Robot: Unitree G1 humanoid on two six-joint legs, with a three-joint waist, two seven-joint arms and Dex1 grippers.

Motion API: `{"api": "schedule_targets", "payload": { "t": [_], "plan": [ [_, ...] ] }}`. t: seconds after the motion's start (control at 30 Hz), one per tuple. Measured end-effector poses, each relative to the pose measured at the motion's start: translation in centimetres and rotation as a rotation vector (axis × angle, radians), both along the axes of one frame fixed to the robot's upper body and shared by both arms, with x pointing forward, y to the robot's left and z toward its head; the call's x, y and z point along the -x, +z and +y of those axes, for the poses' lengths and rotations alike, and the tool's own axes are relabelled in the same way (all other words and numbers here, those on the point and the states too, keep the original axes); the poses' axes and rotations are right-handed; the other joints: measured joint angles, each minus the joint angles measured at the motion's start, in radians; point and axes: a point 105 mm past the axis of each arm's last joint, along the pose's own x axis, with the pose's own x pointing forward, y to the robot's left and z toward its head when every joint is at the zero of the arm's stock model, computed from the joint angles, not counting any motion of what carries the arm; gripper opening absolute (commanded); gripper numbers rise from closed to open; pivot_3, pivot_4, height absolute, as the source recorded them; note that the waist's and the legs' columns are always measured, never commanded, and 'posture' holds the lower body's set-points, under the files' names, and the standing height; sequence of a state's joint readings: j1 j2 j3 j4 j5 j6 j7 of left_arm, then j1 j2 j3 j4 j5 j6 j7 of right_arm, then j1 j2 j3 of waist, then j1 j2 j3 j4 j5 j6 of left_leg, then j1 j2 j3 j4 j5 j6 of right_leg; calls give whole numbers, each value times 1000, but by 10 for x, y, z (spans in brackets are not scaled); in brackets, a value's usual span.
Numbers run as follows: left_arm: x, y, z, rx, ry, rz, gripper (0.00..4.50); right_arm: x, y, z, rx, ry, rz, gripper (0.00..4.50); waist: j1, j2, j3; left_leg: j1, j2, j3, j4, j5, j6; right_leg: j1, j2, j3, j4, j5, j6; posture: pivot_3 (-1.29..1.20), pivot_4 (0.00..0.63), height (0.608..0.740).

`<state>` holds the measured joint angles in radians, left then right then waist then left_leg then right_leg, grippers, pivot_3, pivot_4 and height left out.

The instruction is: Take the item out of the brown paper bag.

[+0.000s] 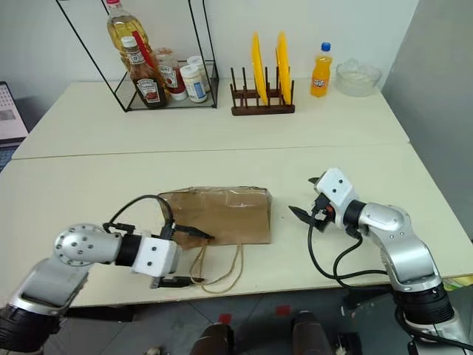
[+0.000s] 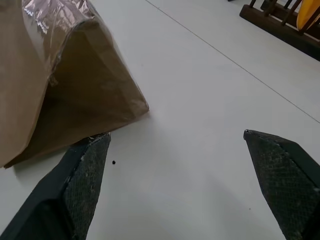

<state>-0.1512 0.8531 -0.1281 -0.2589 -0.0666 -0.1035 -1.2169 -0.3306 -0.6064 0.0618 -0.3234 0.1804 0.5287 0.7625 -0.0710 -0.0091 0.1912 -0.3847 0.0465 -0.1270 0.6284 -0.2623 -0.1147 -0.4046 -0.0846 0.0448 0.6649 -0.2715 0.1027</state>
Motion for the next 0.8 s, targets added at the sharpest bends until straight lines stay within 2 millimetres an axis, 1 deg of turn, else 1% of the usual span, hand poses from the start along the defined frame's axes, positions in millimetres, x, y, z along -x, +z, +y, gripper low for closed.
{"api": "schedule_targets", "payload": {
  "t": [0.07,0.1,0.17,0.23,0.3,0.37,0.43,0.47,0.6,0.67,0.8],
  "plan": [
    [-4,-3,-4,36,33,5,3871,1,2,-2,11,5,-8,4500,1,0,0,0,0,0,0,0,0,0,0,0,0,0,0,0,150,740],
    [-8,-3,-4,57,66,21,3570,1,2,-2,14,14,-13,4500,1,0,0,0,0,0,0,0,0,0,0,0,0,0,0,0,150,740],
    [-14,1,-7,141,144,84,2927,4,4,-1,24,44,-26,4500,2,0,0,0,0,0,0,0,0,0,0,0,0,0,0,0,150,740],
    [-18,8,-9,241,217,174,2308,12,4,2,28,102,-37,4500,4,0,0,0,0,-1,0,0,0,0,0,0,0,0,0,0,150,740],
    [-19,14,-9,293,260,247,1606,25,-2,7,41,184,-35,4500,6,0,0,0,0,-1,0,0,0,0,0,-1,0,0,0,0,150,740],
    [-21,20,-11,341,292,307,945,36,-12,12,73,271,-32,4500,6,0,0,0,0,-1,0,0,0,1,0,-1,0,0,0,0,150,740],
    [-26,28,-12,400,326,353,285,44,-22,17,127,363,-71,4500,6,-1,0,1,0,-1,1,0,0,1,0,0,0,0,0,0,150,740],
    [-28,32,-12,419,340,370,37,45,-25,19,160,403,-112,4500,5,0,0,1,0,0,1,0,0,1,0,0,0,0,0,0,150,740],
    [-32,40,-8,497,411,443,37,49,-41,23,293,566,-315,4500,4,0,0,2,0,0,1,0,0,2,0,0,0,0,0,0,150,740],
    [-35,44,-9,541,443,484,37,49,-45,27,352,658,-435,4500,4,-1,0,2,0,0,1,0,0,2,0,0,0,0,0,0,150,740],
    [-38,48,-9,600,501,552,37,52,-53,39,402,812,-658,4500,2,-1,0,3,0,0,1,1,-2,2,0,0,0,0,0,0,150,740]
  ]
}}
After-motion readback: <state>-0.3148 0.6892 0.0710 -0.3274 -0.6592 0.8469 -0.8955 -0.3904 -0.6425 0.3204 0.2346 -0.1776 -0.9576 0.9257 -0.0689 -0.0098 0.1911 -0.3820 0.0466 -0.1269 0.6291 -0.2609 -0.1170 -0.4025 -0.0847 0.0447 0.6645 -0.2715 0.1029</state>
